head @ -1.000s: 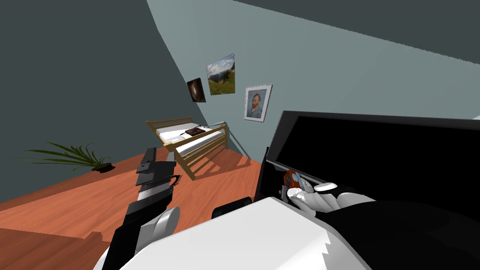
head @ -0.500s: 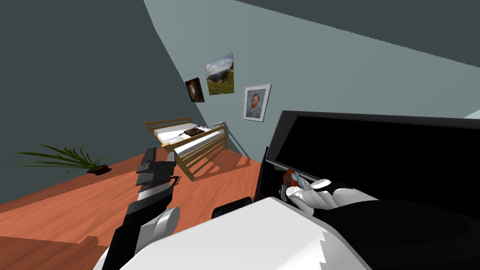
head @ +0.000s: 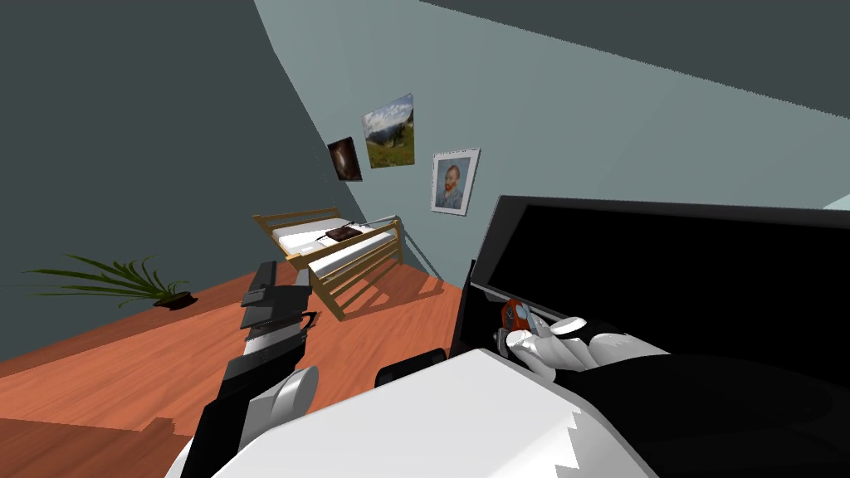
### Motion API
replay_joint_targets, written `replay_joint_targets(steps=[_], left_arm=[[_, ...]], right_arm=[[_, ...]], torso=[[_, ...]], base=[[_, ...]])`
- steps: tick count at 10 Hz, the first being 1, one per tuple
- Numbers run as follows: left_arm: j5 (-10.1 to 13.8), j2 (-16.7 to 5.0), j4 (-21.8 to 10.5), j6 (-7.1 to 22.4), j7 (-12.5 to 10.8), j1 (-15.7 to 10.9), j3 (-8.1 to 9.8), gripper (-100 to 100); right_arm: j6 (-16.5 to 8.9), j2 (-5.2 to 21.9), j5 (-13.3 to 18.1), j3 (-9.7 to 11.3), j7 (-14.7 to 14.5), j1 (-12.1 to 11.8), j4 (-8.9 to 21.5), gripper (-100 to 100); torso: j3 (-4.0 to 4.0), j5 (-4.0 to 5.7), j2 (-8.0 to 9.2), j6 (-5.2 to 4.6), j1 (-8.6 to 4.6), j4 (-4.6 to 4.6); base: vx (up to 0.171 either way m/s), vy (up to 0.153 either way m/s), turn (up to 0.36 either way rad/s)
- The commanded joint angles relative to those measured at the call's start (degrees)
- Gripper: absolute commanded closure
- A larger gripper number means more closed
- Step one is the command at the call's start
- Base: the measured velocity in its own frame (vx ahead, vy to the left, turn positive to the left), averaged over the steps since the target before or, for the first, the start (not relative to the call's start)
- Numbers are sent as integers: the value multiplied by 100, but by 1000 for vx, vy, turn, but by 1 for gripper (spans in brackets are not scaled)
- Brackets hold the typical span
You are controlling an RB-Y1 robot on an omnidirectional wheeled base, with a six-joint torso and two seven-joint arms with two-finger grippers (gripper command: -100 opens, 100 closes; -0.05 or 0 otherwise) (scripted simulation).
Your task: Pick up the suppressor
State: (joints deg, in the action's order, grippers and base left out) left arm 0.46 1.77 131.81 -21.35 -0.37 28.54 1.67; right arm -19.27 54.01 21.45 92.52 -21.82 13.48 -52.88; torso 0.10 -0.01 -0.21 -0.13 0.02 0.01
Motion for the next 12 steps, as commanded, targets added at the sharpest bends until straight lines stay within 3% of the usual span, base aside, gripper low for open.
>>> replay_joint_targets(steps=[1, 2, 3, 4, 6, 7, 9, 10, 11, 12], left_arm=[[0, 0, 0, 0, 0, 0, 0, 0], [0, 0, 0, 0, 0, 0, 0, 0], [0, 0, 0, 0, 0, -1, 0, 0], [0, 0, 0, 0, 0, 0, 0, 0], [0, 0, 0, 0, 0, 0, 0, 0], [0, 0, 0, 0, 0, 0, 0, 0], [0, 0, 0, 0, 0, 0, 0, 0], [0, 0, 0, 0, 0, 0, 0, 0], [0, 0, 0, 0, 0, 0, -1, 0], [0, 0, 0, 0, 0, 0, 0, 0]], right_arm=[[0, 0, 0, 0, 0, 0, 0, 0], [221, -37, 286, -286, 120, -287, 182, 100], [221, -37, 373, -422, 120, -293, 182, 100], [378, -48, 587, -610, 221, -540, 266, 100], [378, -48, 750, -892, 221, -608, 266, 100], [536, -59, 972, -1075, 323, -872, 350, 100], [536, -59, 1128, -1421, 323, -923, 350, 100], [693, -70, 1387, -1593, 425, -1194, 434, 100], [693, -70, 1506, -1829, 425, -1238, 434, 100], [693, -70, 1506, -1927, 425, -1238, 434, 100]], torso=[[0, 0, 0, 0, 0, 0], [0, -1, 0, 0, 1, 0], [-2, 0, 6, 0, -3, 1], [-4, -1, 7, -1, -5, -1], [3, 15, 3, -3, 10, 9], [3, 18, 3, -3, 5, 8], [5, 30, 2, -2, 7, 13], [5, 30, 0, -1, 2, 9], [7, 33, 0, -3, 7, 14], [7, 38, 0, -4, 4, 13]], base=[[0, 0, 0], [-13, -9, 122], [-18, -16, 47], [-4, 23, 172], [-1, 21, 23], [0, 38, 149], [-2, 21, 38], [11, 37, 156], [4, 28, 84], [-7, 10, 1]])
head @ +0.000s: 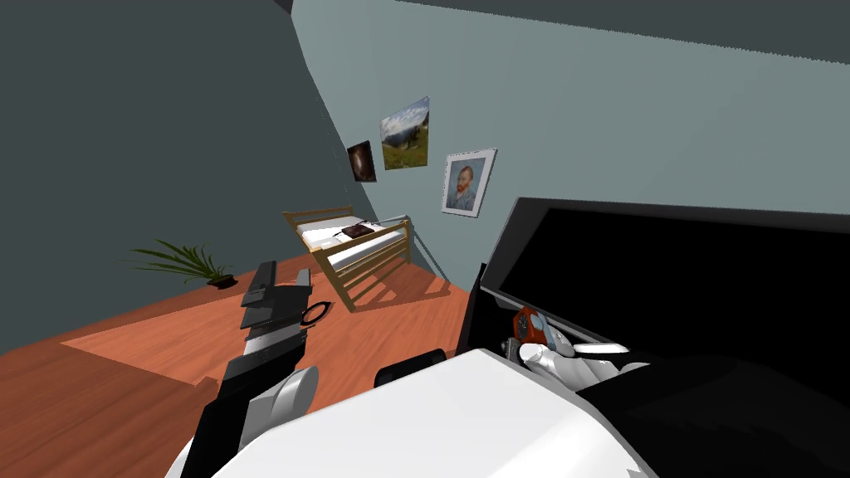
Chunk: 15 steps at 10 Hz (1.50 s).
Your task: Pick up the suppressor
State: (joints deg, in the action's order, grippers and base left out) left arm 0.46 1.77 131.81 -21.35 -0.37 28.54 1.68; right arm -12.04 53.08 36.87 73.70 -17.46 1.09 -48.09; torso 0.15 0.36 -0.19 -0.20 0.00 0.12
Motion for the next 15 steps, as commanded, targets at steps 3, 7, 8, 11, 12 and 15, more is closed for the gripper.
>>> replay_joint_targets(steps=[3, 7, 8, 11, 12, 15], left_arm=[[0, 0, 0, 0, 0, 0, 0, 0], [0, 0, 0, 0, 0, 0, 0, 0], [0, 0, 0, 0, 0, -1, 0, 0], [0, 0, 0, 0, 0, 0, 0, 0], [0, 0, 0, 0, 0, 0, 0, 0], [0, 0, 0, 0, 0, 0, 0, 0]], right_arm=[[129, 12, 342, -547, 90, -314, 40, 100], [444, -10, 1027, -1322, 294, -902, 208, 100], [444, -10, 1097, -1428, 294, -944, 208, 100], [602, -21, 1370, -1793, 395, -1218, 292, 100], [602, -21, 1475, -1966, 395, -1258, 292, 100], [602, -21, 1475, -2052, 395, -1258, 292, 100]], torso=[[-1, -2, 2, 0, 5, 0], [0, 5, 5, -12, -21, 5], [-1, 4, 7, -9, -18, 6], [0, 1, 4, -9, -24, 4], [2, 1, 4, -11, -14, 8], [-2, -4, 7, -7, -18, 4]], base=[[-3, 24, 75], [0, 28, 97], [0, 26, 79], [5, 15, 42], [15, 27, 79], [-7, 4, 7]])
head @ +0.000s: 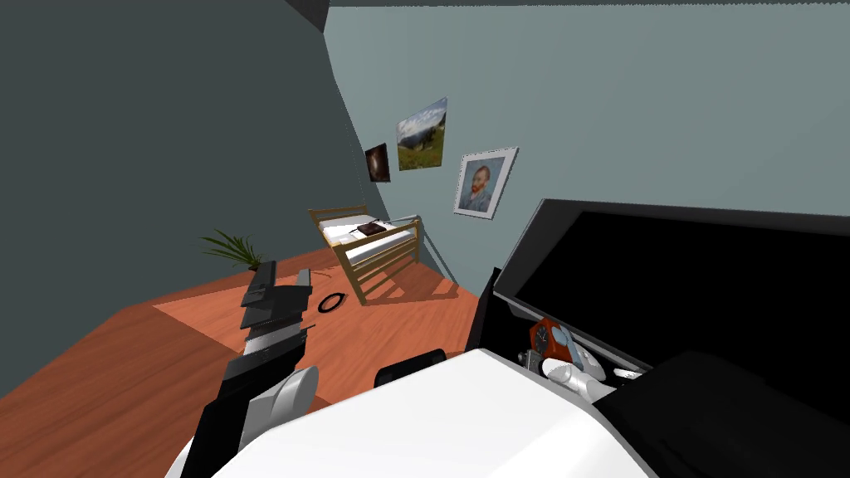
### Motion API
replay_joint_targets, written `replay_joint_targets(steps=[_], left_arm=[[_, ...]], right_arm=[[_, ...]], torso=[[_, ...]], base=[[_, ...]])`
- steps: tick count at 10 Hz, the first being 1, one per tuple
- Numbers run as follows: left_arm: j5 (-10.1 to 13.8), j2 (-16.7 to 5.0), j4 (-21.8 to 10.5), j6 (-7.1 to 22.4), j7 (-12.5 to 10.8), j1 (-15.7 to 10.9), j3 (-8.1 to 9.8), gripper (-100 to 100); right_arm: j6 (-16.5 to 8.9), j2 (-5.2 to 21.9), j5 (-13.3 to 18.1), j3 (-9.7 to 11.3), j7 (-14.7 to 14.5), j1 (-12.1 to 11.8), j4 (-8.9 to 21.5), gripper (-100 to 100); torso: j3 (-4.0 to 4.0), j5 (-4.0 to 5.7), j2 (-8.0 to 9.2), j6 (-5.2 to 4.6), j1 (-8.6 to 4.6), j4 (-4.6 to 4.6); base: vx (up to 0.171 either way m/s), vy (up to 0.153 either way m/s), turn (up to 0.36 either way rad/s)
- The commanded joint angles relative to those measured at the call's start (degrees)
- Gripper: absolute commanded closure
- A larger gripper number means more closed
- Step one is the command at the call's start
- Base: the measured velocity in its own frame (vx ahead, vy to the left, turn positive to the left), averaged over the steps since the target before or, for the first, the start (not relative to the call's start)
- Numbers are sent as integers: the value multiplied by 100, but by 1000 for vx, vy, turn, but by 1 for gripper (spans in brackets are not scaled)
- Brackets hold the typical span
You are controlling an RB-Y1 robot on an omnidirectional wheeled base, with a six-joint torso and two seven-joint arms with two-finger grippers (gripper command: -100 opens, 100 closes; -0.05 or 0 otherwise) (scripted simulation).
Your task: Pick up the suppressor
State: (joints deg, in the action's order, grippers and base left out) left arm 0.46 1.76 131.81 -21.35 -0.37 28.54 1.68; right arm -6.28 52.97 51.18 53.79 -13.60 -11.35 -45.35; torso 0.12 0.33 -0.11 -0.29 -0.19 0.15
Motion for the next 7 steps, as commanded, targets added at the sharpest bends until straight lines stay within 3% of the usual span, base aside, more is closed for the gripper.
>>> replay_joint_targets(steps=[1, 2, 3, 4, 5, 6, 7], left_arm=[[0, 0, 0, 0, 0, 0, 0, 0], [0, 0, 0, 0, 0, -1, -1, 0], [0, 0, 0, 0, 0, 0, 0, 0], [0, 0, 0, 0, 0, 0, 0, 0], [0, 0, 0, 0, 0, -1, -1, 0], [0, 0, 0, 0, 0, 0, 0, 0], [0, 0, 0, 0, 0, 0, 0, 0]], right_arm=[[182, -21, 286, -286, 110, -286, 102, 100], [182, -21, 312, -312, 110, -329, 102, 100], [182, -21, 422, -504, 110, -329, 102, 100], [340, -32, 656, -707, 212, -610, 186, 100], [340, -32, 799, -1066, 212, -644, 186, 100], [461, -142, 884, -1098, 163, -594, 330, 100], [459, -134, 889, -1118, 166, -601, 323, 0]], torso=[[0, 0, 0, 0, 0, 0], [2, -1, -1, 1, 8, 3], [4, -4, -3, -1, 10, 5], [3, -4, -3, 0, 8, 3], [3, -5, -1, 1, 14, 6], [3, -9, -4, 4, 16, 3], [4, -6, -5, 3, 12, 3]], base=[[6, 23, 176], [9, 29, 81], [-1, 15, -21], [-3, 38, 152], [-2, 34, 83], [0, 10, 5], [0, 0, 0]])
